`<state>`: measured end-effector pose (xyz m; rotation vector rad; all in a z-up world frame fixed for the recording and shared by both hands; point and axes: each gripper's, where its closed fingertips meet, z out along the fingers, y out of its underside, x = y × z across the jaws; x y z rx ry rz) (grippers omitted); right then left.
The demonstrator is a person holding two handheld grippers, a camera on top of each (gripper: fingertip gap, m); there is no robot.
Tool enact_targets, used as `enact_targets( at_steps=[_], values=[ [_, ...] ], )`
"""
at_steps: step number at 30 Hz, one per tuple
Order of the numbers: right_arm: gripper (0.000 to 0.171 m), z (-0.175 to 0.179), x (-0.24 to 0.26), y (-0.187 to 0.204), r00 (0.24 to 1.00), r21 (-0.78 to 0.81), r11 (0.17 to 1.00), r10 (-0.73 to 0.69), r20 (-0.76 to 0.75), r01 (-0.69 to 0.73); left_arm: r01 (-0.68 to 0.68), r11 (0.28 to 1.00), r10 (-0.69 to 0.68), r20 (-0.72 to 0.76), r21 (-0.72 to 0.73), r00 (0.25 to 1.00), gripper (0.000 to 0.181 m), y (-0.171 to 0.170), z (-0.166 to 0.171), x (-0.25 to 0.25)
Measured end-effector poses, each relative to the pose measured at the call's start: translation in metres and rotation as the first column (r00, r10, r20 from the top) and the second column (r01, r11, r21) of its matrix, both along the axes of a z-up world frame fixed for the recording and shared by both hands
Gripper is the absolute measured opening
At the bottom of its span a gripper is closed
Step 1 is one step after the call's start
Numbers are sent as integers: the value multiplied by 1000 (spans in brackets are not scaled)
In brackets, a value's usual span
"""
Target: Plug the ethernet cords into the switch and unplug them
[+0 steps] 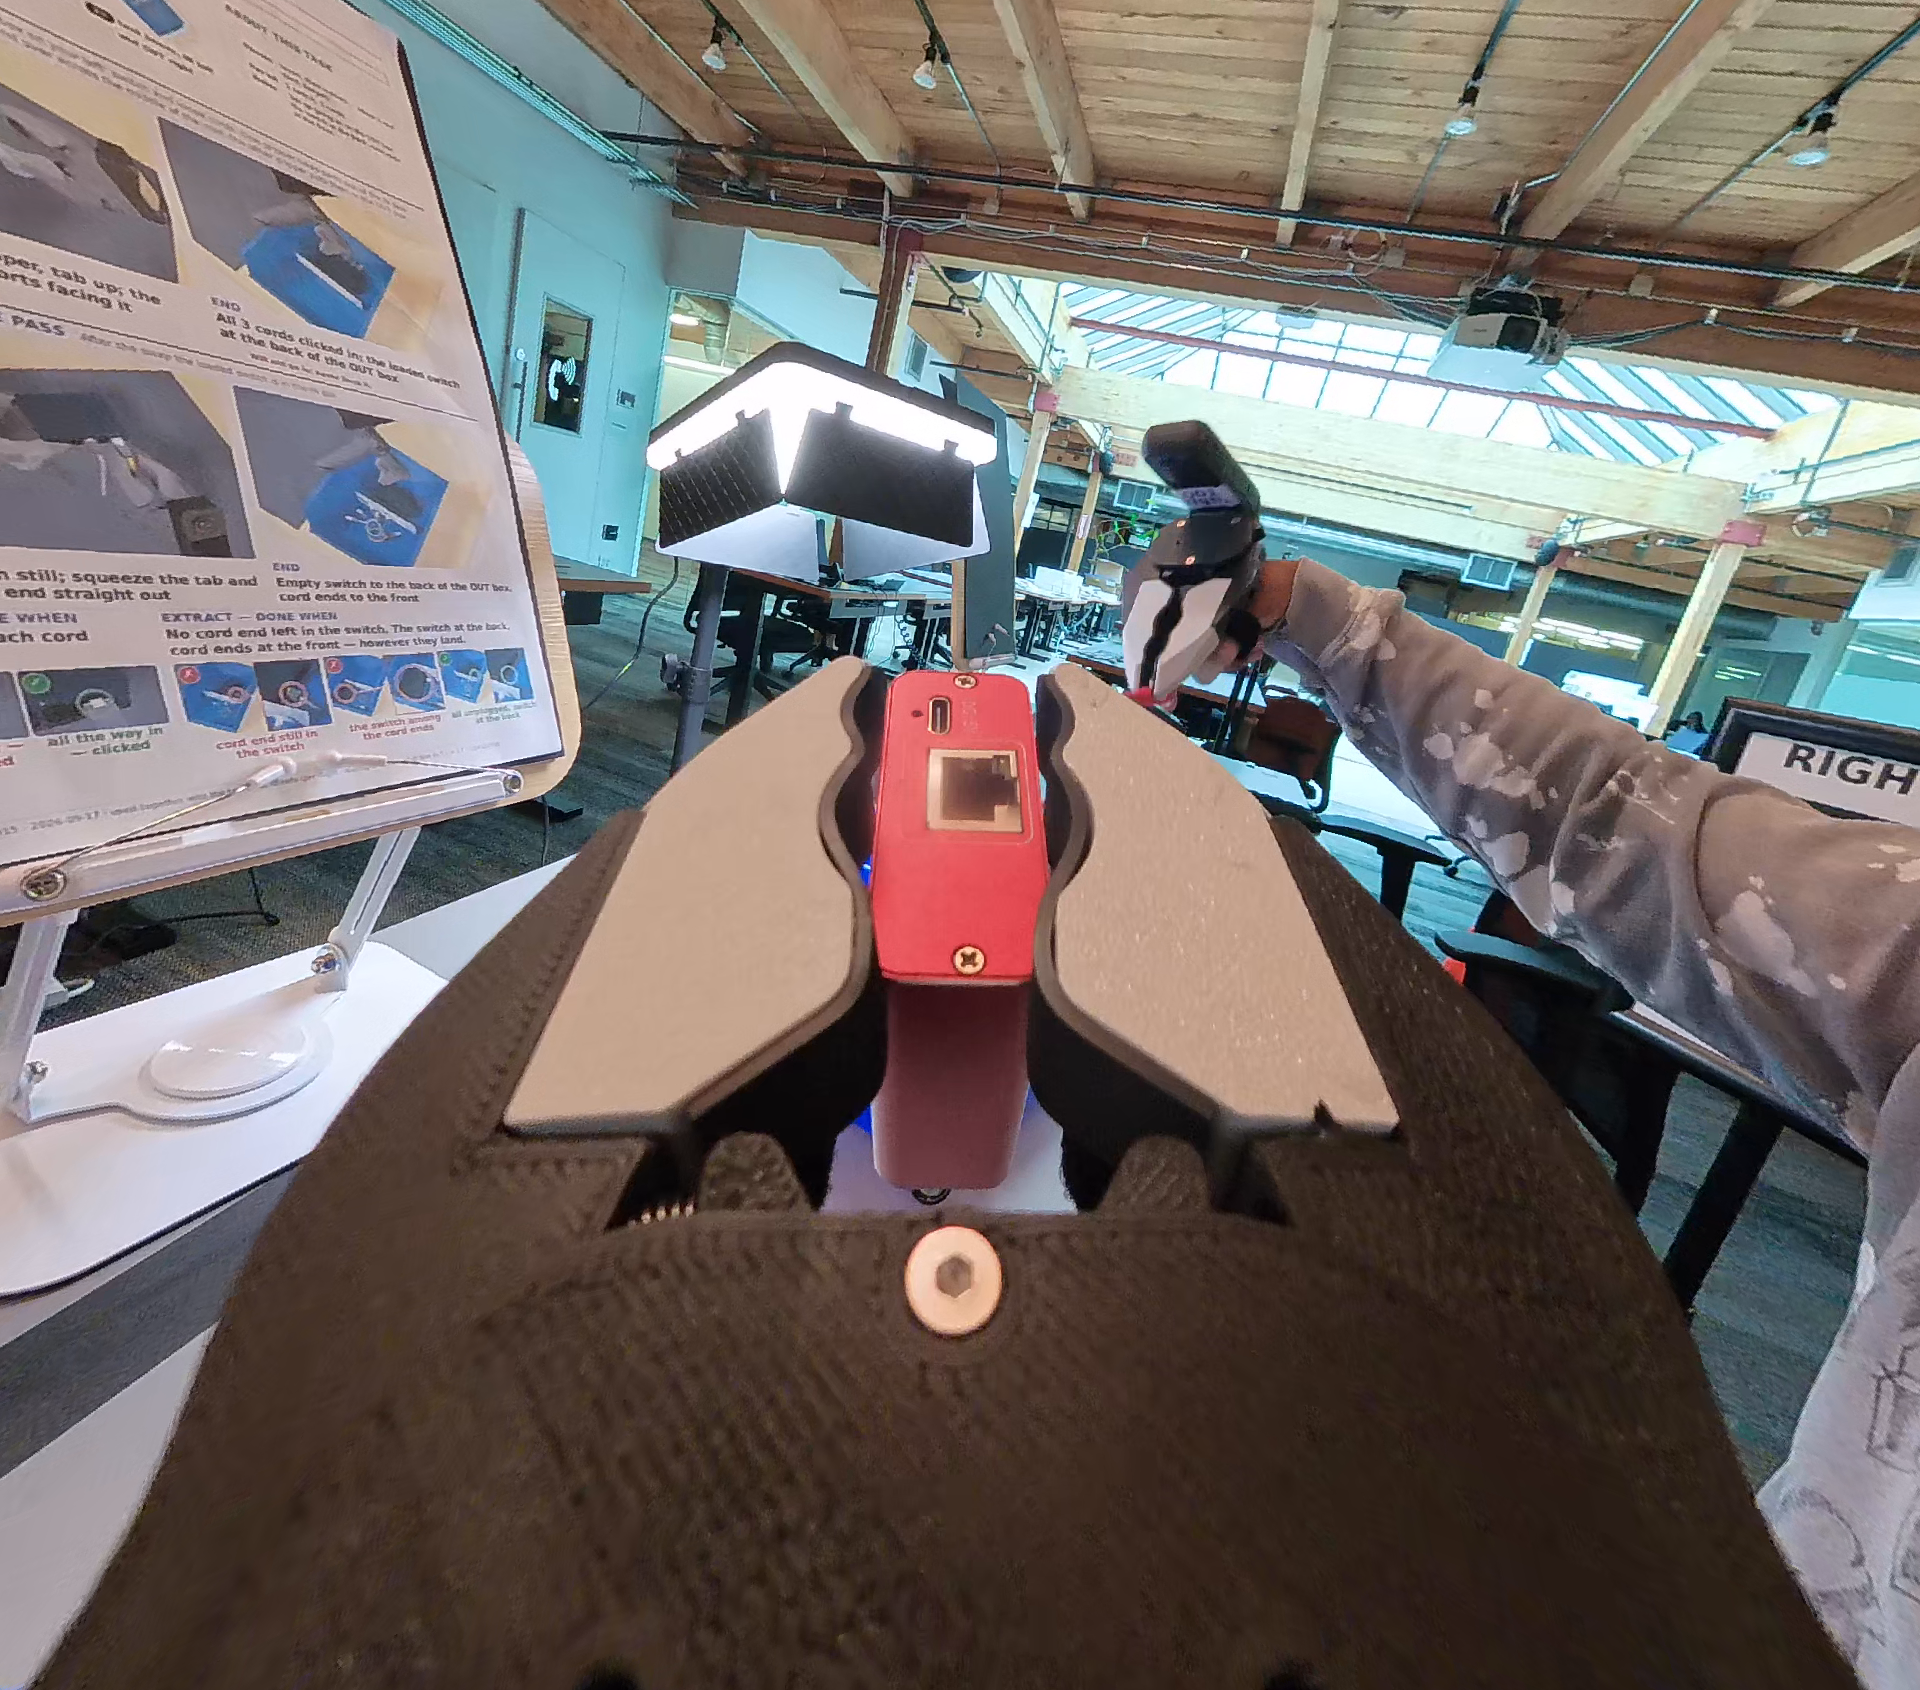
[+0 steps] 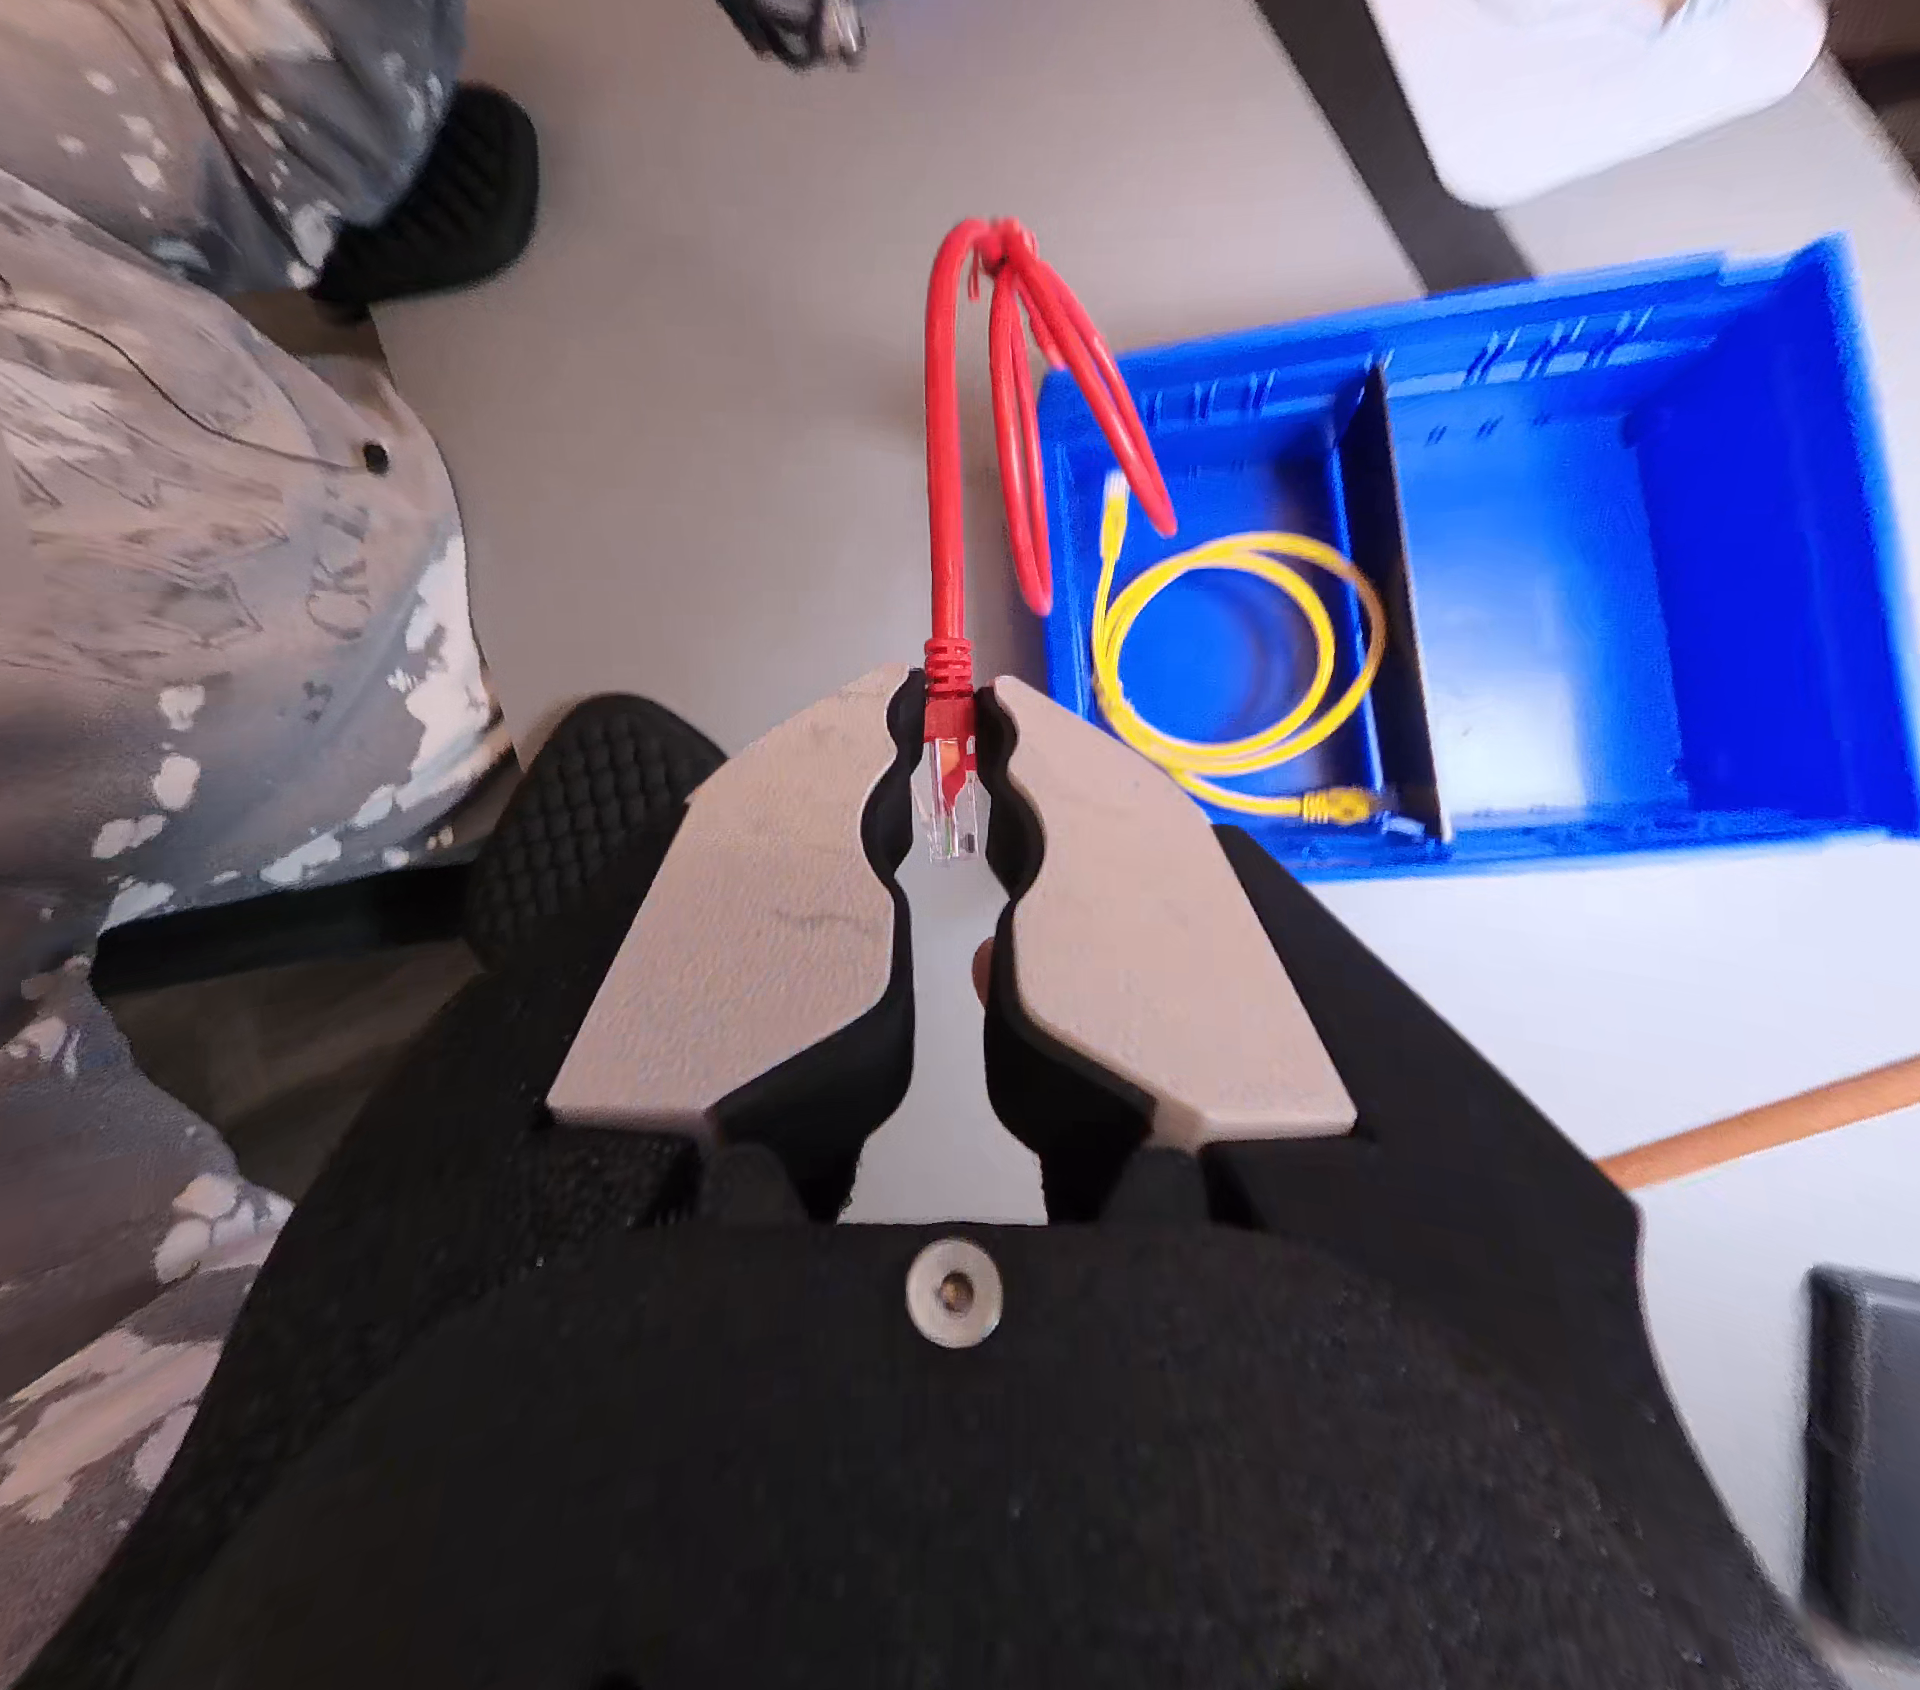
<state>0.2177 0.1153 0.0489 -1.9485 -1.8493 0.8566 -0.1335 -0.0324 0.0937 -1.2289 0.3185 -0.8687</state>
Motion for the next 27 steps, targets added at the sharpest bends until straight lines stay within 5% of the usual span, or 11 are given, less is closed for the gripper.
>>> enact_targets(
  at_steps=[3,11,15,21,27],
  values=[
    [9,15,3,6,999,31,999,-20,-37,21,1,1000,-1,-1,-8,1000,29,2,-2,0],
    [9,-28,12,14,991,9,998,-59,118,58,7,1000,-7,2,-14,1000,28,5,-4,2],
    [0,-29,-7,16,998,2,1000,-29,47,29,11,1000,-11,-6,-20,1000,29,6,-6,6],
    [0,-31,-22,41,992,221,973,-90,89,68,5,1000,-5,-10,-29,1000,29,8,-10,3],
    [32,-101,-5,-24,921,442,882,-24,388,-164,-15,1000,14,-9,-27,1000,29,8,-10,-6]
  ],
)
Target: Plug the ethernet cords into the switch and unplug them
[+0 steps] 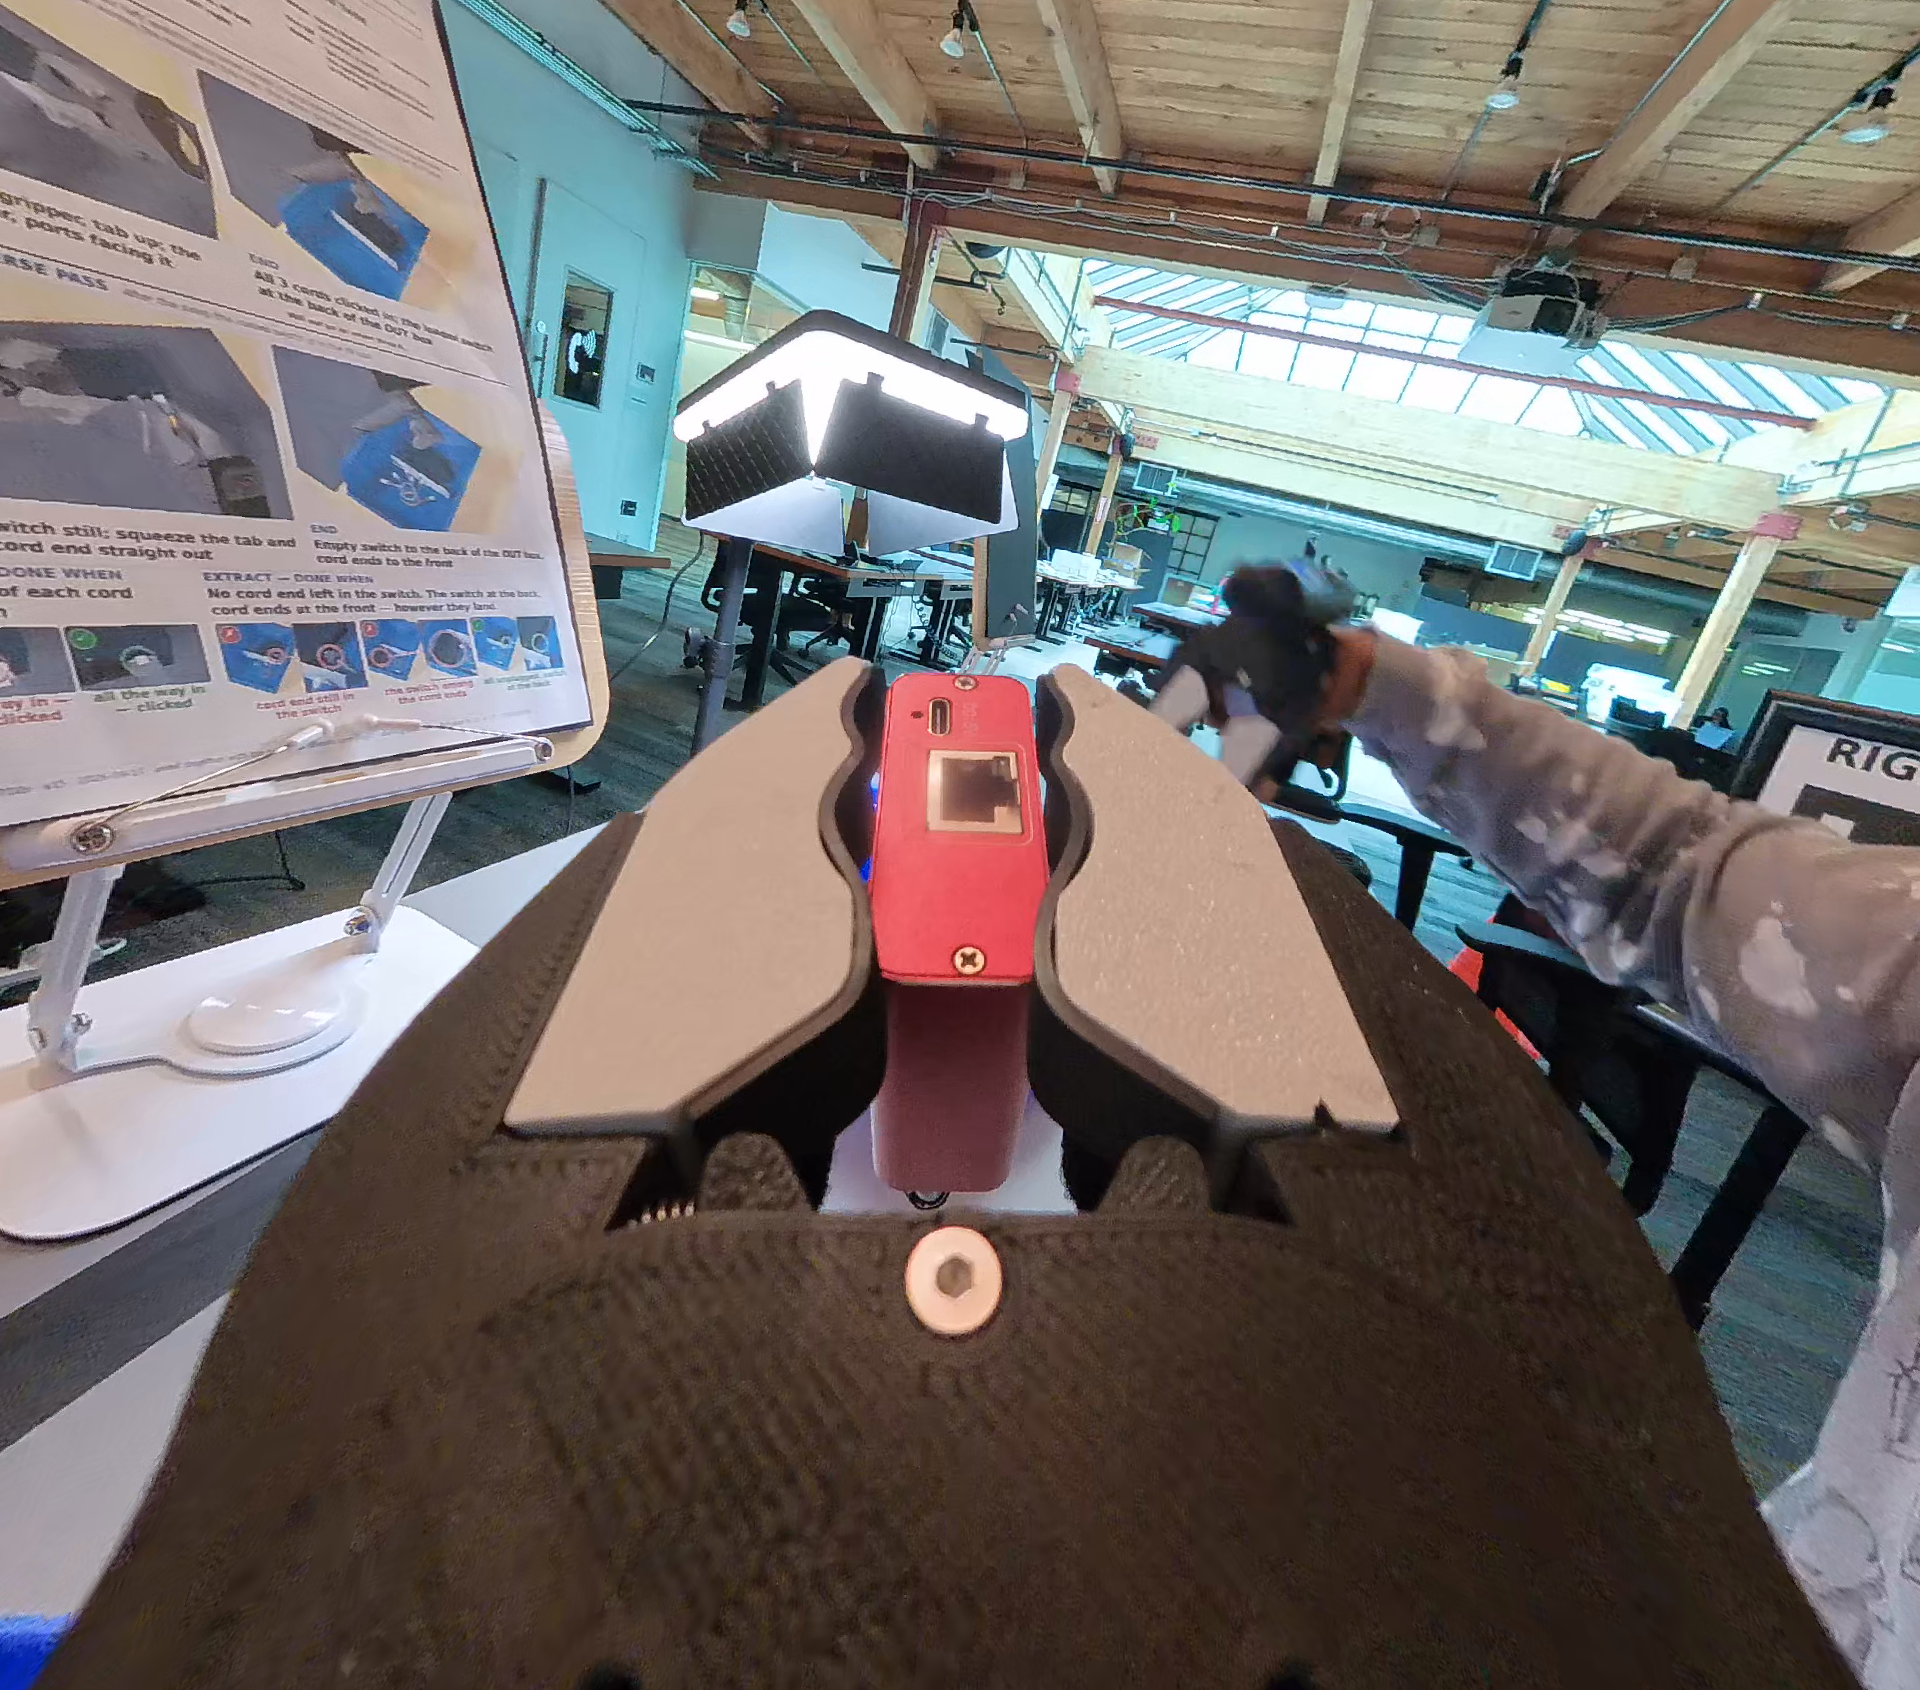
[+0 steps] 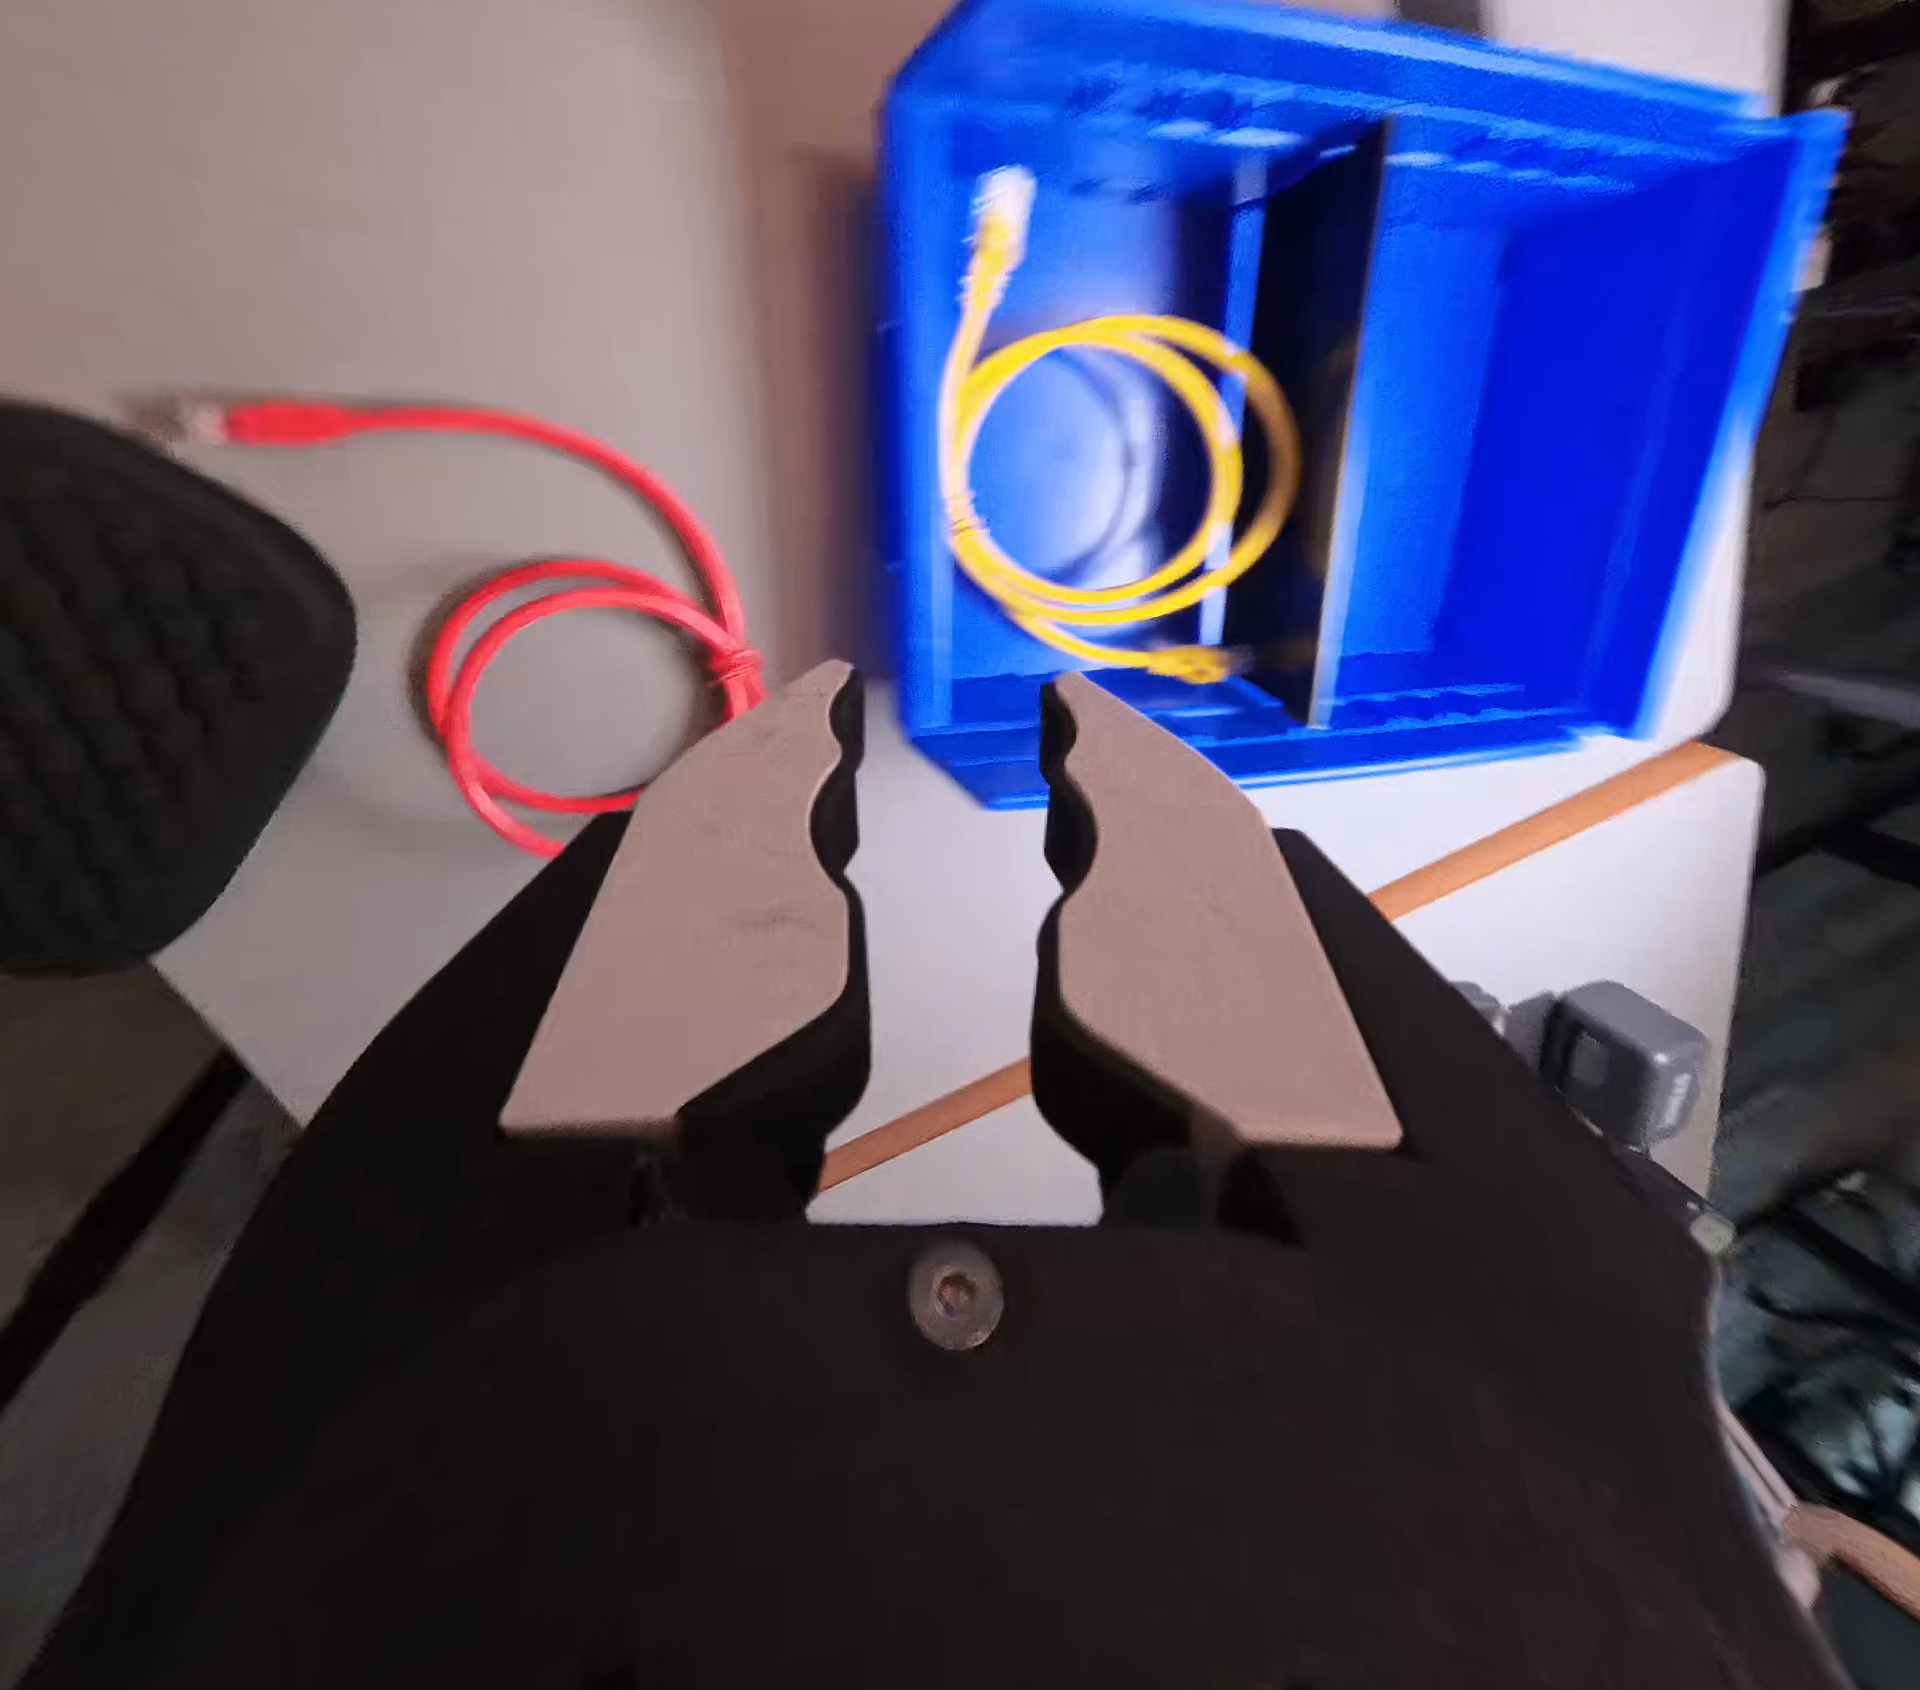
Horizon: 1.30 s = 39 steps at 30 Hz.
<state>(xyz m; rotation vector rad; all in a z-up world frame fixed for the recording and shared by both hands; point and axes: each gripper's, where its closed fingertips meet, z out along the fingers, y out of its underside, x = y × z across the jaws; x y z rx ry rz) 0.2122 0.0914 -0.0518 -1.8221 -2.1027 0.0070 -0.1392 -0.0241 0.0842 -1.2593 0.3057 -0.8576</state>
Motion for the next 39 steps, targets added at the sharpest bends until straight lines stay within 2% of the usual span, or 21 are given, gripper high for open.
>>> enact_targets(
  at_steps=[3,5,9,12,13,15,17,20,23,25,27,29,30,32,36,39],
  values=[
    [36,-53,15,-54,996,-52,998,50,75,-47,6,1000,-6,5,1,1000,29,1,1,1],
    [37,-89,31,-66,993,-55,998,37,114,-31,18,1000,-18,4,-1,1000,29,2,0,6],
    [38,-147,62,-43,988,22,997,-77,135,75,44,999,-44,-9,0,999,29,1,0,20],
    [37,-179,74,-28,979,-45,985,-162,121,168,54,998,-54,-20,8,998,29,-3,2,27],
    [27,-182,69,-29,982,-103,979,-169,81,177,55,998,-55,-25,14,998,29,-5,3,29],
    [16,-180,61,-31,983,-174,967,-179,46,184,54,998,-53,-34,28,998,29,-9,6,29],
    [12,-168,50,-38,992,-188,974,-121,36,125,50,998,-48,-36,39,998,29,-11,9,27],
    [12,-116,15,-44,996,-135,990,-50,-72,40,47,998,-46,-26,44,999,29,-10,9,22],
    [12,-51,-13,-28,990,-4,1000,-8,-138,7,54,998,-53,-11,33,999,29,-6,7,20],
    [11,-9,-23,-1,987,131,991,-14,-161,35,55,998,-55,-10,34,998,29,-7,7,20],
    [12,29,-29,36,985,298,950,-41,-169,90,52,998,-52,-13,47,999,29,-11,11,19],
    [12,54,-32,73,985,463,877,-63,-158,130,48,997,-48,-7,63,999,29,-16,15,17],
    [12,59,-34,89,987,516,846,-70,-147,137,47,996,-47,-1,70,999,29,-18,18,15],
    [12,45,-37,109,991,529,839,-89,-97,127,49,995,-51,20,84,998,29,-23,23,10],
    [13,-18,-38,134,992,515,853,-120,28,88,44,994,-48,43,100,998,28,-28,28,4],
    [14,-56,-36,144,987,480,871,-149,56,104,46,993,-51,49,105,997,29,-29,29,2]
  ],
)
